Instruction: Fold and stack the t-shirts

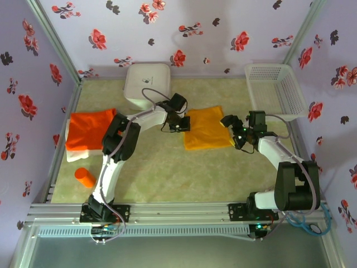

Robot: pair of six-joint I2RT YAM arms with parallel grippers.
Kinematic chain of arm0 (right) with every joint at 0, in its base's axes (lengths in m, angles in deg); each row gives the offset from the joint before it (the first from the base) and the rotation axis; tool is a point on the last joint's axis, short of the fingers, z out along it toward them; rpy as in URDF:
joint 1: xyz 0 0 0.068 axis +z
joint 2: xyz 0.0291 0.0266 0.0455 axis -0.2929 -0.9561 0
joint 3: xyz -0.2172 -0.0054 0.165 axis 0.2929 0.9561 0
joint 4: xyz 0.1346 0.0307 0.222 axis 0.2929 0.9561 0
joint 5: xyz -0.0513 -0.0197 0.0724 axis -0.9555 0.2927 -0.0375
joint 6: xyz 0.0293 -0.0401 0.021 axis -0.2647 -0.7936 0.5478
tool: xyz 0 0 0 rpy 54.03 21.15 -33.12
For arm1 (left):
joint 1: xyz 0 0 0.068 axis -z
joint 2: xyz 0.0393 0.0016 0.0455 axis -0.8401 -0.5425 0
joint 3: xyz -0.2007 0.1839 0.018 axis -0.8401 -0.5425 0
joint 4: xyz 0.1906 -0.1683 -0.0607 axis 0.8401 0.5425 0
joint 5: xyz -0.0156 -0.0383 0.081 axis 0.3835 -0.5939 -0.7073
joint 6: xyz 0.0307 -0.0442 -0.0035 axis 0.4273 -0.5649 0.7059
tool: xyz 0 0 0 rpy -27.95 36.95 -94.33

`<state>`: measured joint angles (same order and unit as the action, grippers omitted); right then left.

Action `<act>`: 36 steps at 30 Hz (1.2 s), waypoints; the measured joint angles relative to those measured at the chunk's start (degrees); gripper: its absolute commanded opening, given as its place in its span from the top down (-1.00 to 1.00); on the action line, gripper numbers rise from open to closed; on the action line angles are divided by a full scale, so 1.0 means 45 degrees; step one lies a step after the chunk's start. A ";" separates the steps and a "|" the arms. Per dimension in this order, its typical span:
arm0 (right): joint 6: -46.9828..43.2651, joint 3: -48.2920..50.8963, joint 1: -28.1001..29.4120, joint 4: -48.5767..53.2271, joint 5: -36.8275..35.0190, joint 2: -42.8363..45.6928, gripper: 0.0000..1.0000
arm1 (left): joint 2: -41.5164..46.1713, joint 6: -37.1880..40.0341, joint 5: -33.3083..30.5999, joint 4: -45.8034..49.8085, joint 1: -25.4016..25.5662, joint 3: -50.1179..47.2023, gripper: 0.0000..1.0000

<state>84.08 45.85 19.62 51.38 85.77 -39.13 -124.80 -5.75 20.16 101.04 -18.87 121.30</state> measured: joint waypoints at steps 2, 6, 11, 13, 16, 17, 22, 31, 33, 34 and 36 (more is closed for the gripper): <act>-0.0015 0.0000 -0.0058 0.0010 0.0005 0.0000 -0.98 | 0.0301 0.0355 -0.0398 -0.0005 0.0063 -0.0301 1.00; -0.0102 0.0019 -0.0219 0.0102 -0.0005 0.0049 -0.99 | 0.1404 0.1452 -0.1598 0.0481 0.0194 -0.1044 1.00; -0.0102 0.0117 -0.0272 0.0087 -0.0005 0.0102 -0.99 | 0.2657 0.2807 -0.2885 0.1501 0.0257 -0.1069 1.00; -0.0078 0.0151 -0.0272 0.0063 0.0015 0.0097 -0.99 | 0.3089 0.3240 -0.3288 0.1957 0.0257 -0.1069 1.00; -0.0005 0.0160 -0.0272 -0.0034 0.0068 0.0092 -0.99 | 0.3580 0.3847 -0.3735 0.2934 0.0253 -0.0976 1.00; 0.0024 0.0160 -0.0272 -0.0102 0.0097 0.0073 -0.99 | 0.3677 0.4046 -0.3827 0.3356 0.0253 -0.0884 1.00; 0.0107 0.0160 -0.0272 -0.0437 0.0233 -0.0087 -0.98 | 0.4250 0.4877 -0.4323 0.5042 0.0170 -0.0699 1.00; 0.0287 0.0160 -0.0272 -0.0782 0.0306 -0.0272 -0.98 | 0.6756 0.6159 -0.5367 0.7490 -0.0466 -0.0476 1.00; 0.0359 0.0160 -0.0272 -0.0908 0.0379 -0.0427 -0.98 | 0.7315 0.6407 -0.5586 0.8014 -0.0675 -0.0277 1.00; 0.0379 0.0160 -0.0272 -0.0962 0.0408 -0.0505 -0.98 | 0.7524 0.6494 -0.5688 0.8252 -0.0772 -0.0175 1.00; 0.0476 0.0160 -0.0272 -0.1054 0.0500 -0.0627 -0.98 | 0.7868 0.6620 -0.5877 0.8801 -0.1020 0.0068 1.00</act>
<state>86.22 46.57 18.40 46.63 88.02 -41.95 -89.39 24.04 -6.29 140.64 -23.46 121.61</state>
